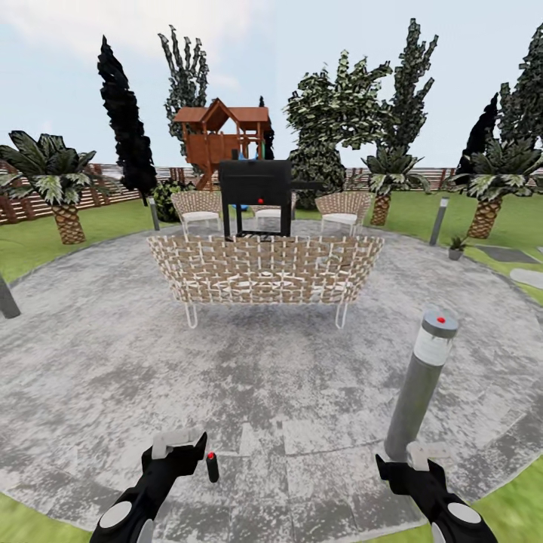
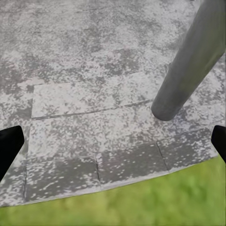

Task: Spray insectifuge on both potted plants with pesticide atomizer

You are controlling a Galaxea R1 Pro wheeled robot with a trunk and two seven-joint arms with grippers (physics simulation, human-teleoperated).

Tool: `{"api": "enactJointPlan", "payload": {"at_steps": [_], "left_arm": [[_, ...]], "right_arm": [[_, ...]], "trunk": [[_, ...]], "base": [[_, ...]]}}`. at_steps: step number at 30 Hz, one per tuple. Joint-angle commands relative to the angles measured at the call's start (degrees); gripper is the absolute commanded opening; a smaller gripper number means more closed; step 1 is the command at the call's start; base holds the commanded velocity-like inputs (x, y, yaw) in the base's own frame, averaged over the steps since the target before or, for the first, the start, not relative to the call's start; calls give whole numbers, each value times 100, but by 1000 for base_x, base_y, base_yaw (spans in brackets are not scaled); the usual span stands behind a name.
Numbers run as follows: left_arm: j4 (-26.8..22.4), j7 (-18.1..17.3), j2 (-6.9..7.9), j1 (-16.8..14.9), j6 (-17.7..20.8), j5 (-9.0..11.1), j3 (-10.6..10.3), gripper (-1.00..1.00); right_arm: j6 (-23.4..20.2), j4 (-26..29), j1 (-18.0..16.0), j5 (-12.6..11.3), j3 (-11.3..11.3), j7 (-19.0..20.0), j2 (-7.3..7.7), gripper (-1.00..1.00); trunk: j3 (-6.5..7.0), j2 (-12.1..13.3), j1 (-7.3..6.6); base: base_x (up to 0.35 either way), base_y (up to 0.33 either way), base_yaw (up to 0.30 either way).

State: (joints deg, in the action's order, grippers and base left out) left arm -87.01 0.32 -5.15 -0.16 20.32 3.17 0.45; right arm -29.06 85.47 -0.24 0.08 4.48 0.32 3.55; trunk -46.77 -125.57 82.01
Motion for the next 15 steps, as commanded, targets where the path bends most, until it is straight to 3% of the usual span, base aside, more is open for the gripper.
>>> {"api": "enactJointPlan", "payload": {"at_steps": [1,5,15], "left_arm": [[-9,3,-3,-2,33,34,6,100],[-9,3,-3,-2,33,28,2,100],[-9,-3,-3,-2,31,31,-1,100]], "right_arm": [[-30,6,-2,1,0,3,-1,100],[-30,6,-2,1,0,3,-2,100],[-30,6,-2,1,-3,3,-3,100]], "trunk": [[-5,-2,0],[-5,-2,0],[-5,-2,0]], "base": [[64,-51,36],[24,-19,134],[2,-19,244]]}}
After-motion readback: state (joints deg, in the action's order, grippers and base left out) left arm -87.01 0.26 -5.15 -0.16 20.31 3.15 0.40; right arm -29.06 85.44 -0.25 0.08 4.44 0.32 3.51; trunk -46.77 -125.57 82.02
